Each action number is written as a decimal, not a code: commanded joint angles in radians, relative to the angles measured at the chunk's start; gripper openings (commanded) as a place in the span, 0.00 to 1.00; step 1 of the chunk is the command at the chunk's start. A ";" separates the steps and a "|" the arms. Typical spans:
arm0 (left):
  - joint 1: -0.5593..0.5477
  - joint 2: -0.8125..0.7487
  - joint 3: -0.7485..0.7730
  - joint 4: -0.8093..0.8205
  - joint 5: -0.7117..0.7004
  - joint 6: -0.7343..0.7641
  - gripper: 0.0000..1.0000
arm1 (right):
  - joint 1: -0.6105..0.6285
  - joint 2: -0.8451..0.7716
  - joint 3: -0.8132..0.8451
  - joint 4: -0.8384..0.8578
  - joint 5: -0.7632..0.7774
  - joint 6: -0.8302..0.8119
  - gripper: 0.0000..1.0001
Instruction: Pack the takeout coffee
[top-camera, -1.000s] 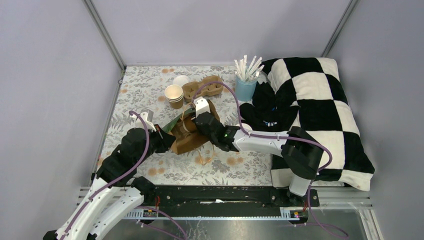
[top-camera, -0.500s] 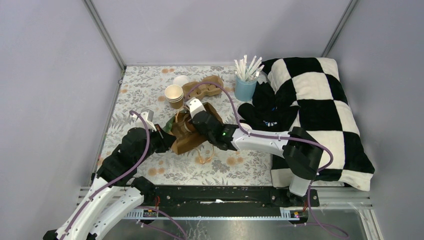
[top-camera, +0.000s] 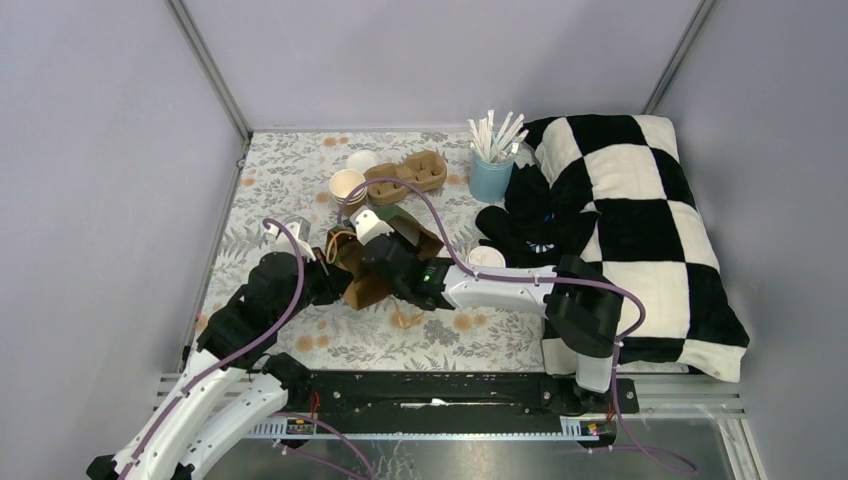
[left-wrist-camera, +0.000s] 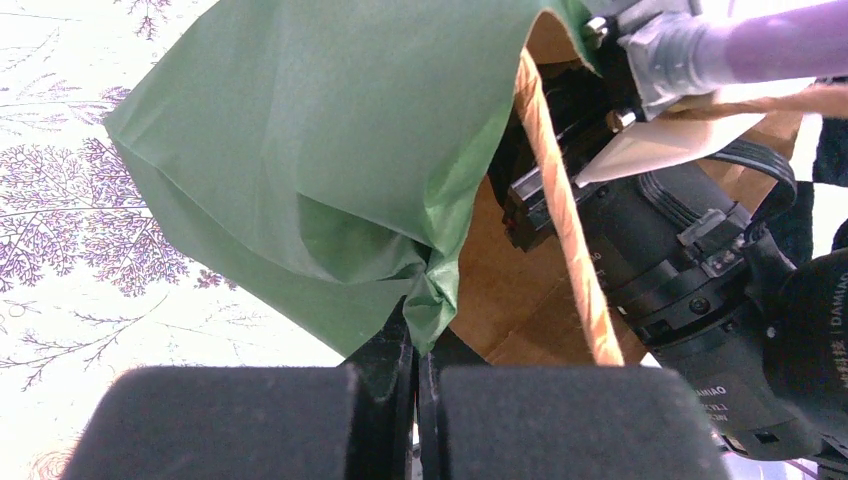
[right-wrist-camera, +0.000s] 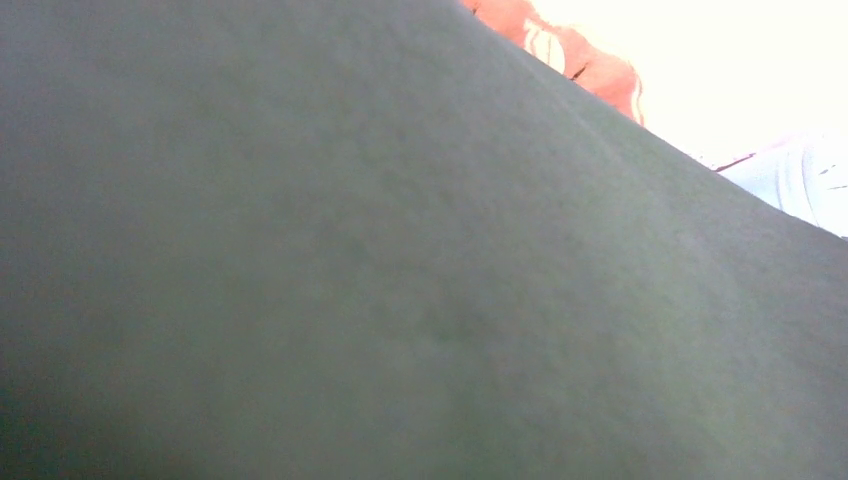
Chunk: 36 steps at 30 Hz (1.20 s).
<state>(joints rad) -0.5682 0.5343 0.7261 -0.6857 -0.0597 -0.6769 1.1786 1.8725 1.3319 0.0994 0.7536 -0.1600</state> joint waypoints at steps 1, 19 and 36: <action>-0.004 0.012 0.022 0.073 0.039 0.014 0.00 | 0.020 -0.050 -0.005 -0.059 -0.097 0.005 0.01; -0.004 0.020 0.020 0.089 0.047 0.003 0.00 | 0.085 0.009 0.049 -0.162 0.148 -0.057 0.00; -0.004 0.024 -0.009 0.105 0.055 -0.007 0.00 | 0.089 0.029 0.015 -0.109 0.230 -0.204 0.00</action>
<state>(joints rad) -0.5682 0.5625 0.7200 -0.6453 -0.0494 -0.6819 1.2602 1.8801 1.3571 -0.0380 0.9516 -0.2878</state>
